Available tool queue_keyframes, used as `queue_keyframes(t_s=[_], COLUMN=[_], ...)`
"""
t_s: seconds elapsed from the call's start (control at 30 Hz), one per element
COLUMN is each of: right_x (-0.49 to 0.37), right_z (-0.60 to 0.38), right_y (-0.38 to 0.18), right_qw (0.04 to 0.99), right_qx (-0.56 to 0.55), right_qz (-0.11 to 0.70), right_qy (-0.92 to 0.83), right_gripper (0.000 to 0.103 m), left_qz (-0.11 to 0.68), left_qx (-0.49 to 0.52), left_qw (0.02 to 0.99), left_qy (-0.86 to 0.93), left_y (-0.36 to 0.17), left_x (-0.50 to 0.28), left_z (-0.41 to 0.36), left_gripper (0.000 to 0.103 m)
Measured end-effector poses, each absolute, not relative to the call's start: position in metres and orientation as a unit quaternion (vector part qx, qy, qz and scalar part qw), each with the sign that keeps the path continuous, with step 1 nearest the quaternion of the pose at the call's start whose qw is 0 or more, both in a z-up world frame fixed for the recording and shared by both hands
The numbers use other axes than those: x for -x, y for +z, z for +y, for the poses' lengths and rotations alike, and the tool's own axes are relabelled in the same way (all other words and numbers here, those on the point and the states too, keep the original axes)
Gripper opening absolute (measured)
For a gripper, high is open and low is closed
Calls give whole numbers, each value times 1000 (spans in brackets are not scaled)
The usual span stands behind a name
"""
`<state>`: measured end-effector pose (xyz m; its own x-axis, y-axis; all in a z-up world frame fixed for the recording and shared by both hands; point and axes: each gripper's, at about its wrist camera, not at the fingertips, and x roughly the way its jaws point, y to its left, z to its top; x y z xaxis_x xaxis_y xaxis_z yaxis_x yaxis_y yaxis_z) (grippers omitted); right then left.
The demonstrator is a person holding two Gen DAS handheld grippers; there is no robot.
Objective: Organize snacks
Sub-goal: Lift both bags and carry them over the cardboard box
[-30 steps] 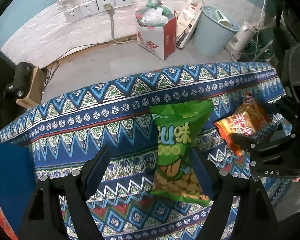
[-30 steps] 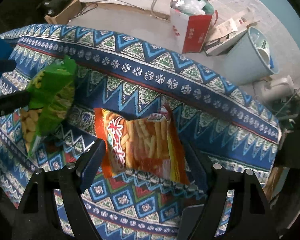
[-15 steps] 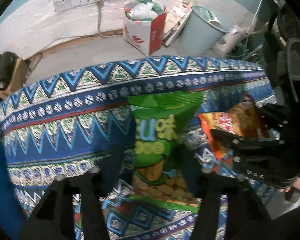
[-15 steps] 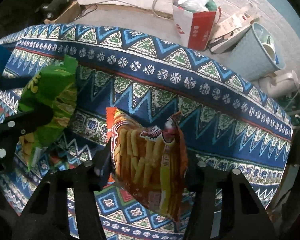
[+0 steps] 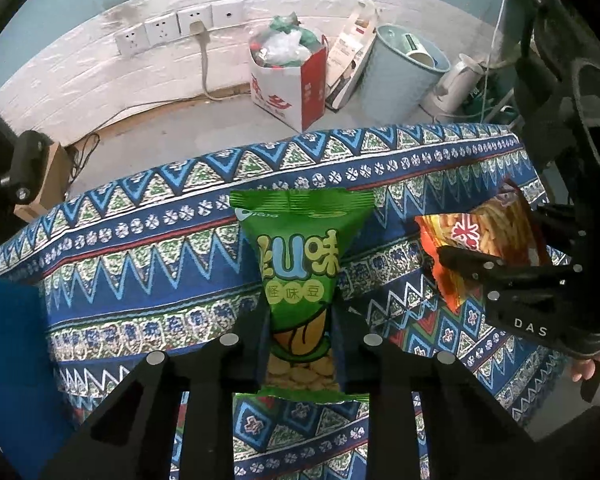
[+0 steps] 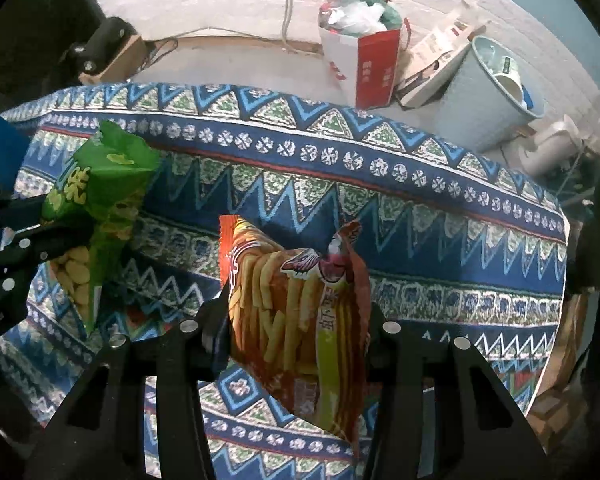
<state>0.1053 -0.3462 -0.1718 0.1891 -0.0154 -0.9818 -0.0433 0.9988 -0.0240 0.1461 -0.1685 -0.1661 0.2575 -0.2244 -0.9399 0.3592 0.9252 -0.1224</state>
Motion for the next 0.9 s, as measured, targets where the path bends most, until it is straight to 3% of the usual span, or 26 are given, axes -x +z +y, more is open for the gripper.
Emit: queue_keyframes(t_s=[0.9], right_x=[-93], right_z=[-271], right_y=[-76], right_qw=[827], right_qx=[33], right_qz=[559], right_qy=[59], right_gripper=[46], left_qz=[502], left_qx=[-75], left_qw=[854], left_qy=[-114], left_y=[-70], left_x=[-97], left_z=[-78], left_gripper=[24])
